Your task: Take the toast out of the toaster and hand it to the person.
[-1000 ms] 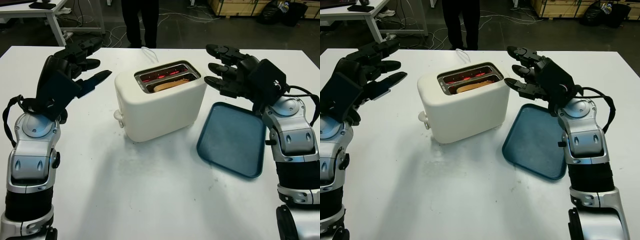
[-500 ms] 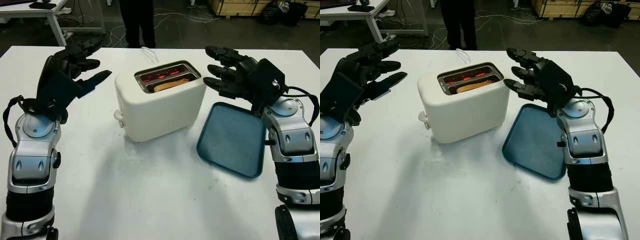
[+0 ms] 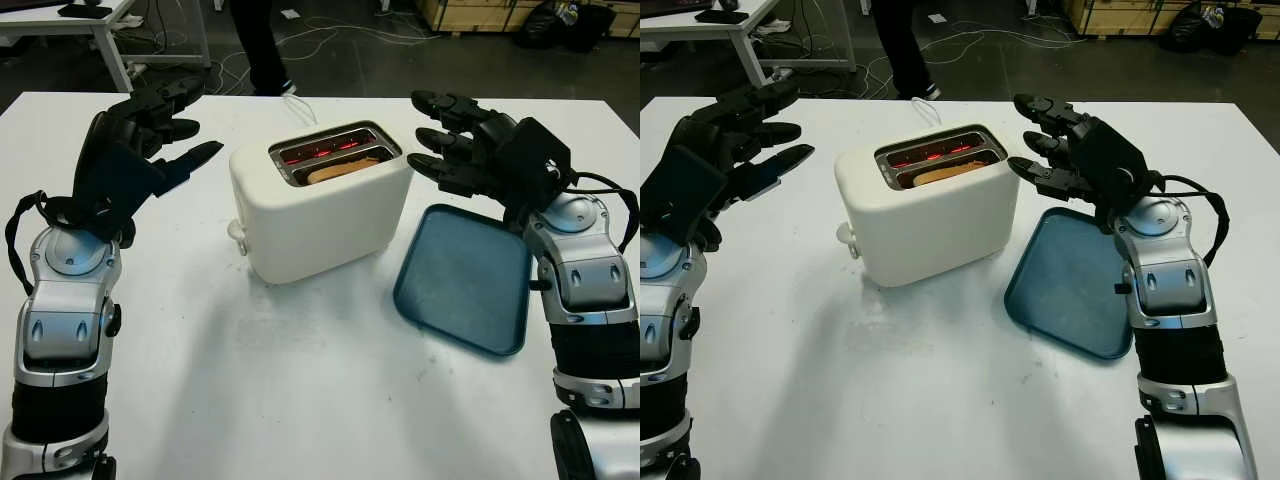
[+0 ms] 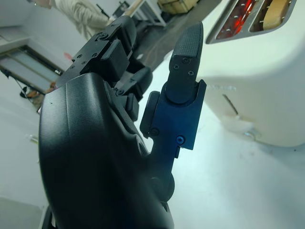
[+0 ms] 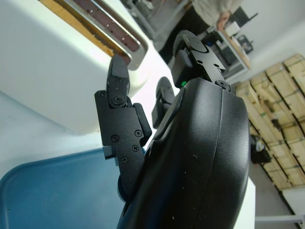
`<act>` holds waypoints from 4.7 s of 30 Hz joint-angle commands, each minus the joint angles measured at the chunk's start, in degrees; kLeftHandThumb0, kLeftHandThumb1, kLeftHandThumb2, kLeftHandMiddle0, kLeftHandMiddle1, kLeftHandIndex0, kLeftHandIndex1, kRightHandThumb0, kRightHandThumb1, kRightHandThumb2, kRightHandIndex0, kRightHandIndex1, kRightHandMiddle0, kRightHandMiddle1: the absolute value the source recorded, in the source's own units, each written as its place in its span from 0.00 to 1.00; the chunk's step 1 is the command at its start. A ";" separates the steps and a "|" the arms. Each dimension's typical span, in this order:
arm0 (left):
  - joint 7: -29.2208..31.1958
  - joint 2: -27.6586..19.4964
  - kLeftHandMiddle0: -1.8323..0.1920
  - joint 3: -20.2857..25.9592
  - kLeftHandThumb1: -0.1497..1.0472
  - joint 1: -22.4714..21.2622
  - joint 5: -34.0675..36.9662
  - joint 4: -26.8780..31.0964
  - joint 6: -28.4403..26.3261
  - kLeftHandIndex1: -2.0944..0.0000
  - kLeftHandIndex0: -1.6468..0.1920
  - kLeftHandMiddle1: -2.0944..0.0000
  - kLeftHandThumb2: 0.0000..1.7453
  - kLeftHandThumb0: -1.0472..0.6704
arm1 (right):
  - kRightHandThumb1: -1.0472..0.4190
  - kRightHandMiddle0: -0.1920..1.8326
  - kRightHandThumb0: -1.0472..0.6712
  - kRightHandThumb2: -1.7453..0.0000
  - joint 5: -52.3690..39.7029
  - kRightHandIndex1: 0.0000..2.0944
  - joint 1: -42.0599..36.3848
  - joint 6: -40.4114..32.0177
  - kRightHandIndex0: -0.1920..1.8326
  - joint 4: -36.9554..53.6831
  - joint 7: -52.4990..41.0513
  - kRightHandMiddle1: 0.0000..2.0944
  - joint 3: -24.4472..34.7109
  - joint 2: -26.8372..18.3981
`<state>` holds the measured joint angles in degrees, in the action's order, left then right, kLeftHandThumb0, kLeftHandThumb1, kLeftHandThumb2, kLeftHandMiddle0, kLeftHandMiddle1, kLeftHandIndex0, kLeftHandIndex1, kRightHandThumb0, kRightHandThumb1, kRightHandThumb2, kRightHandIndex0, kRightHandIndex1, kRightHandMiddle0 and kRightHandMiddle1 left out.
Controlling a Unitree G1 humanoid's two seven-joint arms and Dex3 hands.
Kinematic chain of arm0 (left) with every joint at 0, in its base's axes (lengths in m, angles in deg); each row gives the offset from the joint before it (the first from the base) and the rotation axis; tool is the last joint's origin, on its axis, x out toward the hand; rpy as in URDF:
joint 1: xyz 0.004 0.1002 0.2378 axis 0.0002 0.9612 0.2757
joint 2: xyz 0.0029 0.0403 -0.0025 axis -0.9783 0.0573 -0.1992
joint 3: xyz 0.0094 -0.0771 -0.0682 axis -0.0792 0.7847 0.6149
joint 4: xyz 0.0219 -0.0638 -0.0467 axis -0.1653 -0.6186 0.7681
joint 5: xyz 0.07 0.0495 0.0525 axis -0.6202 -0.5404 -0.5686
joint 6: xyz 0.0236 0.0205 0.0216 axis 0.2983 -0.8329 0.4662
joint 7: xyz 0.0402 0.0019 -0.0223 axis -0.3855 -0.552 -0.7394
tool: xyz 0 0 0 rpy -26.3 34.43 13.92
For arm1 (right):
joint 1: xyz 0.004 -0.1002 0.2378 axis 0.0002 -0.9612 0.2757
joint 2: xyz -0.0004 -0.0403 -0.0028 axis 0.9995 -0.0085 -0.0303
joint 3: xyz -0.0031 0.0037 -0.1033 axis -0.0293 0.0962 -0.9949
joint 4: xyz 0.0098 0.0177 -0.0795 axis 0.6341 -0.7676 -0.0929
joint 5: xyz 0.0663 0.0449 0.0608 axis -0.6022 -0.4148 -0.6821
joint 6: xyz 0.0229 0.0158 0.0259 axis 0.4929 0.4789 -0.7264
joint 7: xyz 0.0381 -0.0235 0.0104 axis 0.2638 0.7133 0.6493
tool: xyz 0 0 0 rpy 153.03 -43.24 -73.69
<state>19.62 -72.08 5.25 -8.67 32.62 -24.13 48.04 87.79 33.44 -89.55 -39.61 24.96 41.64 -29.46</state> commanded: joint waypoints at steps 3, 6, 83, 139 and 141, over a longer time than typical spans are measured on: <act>0.04 0.68 0.77 0.35 0.89 0.70 0.65 0.42 0.86 0.99 0.59 0.66 0.00 0.34 | 0.09 0.24 0.51 0.82 -0.99 0.01 0.60 -0.70 0.24 0.37 0.70 0.01 0.75 0.87; 0.00 0.74 0.77 0.39 0.89 0.94 0.62 0.45 0.89 0.99 0.59 0.65 0.00 0.34 | 0.09 0.24 0.51 0.82 -0.98 0.02 0.67 -0.55 0.24 0.11 0.67 0.01 0.66 1.06; -0.02 1.32 0.80 0.09 0.89 0.47 0.70 1.41 -0.79 0.99 0.60 0.62 0.00 0.35 | 0.09 0.25 0.50 0.82 -2.73 0.07 0.35 0.50 0.22 -0.29 0.09 0.01 1.13 1.18; -0.07 1.60 0.83 0.32 0.89 0.58 0.67 1.40 -0.49 1.00 0.62 0.61 0.02 0.34 | 0.09 0.25 0.51 0.81 -2.50 0.18 0.00 0.22 0.15 0.46 0.29 0.01 1.40 1.44; -0.12 1.70 0.83 0.40 0.89 0.62 0.76 1.31 -0.37 1.00 0.62 0.61 0.02 0.34 | 0.09 0.25 0.50 0.82 -2.46 0.19 0.01 0.64 0.15 0.13 0.22 0.01 1.42 1.40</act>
<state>19.66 -70.59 5.43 -7.79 33.08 -23.05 47.32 85.61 33.39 -89.73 -39.60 25.06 42.94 -27.99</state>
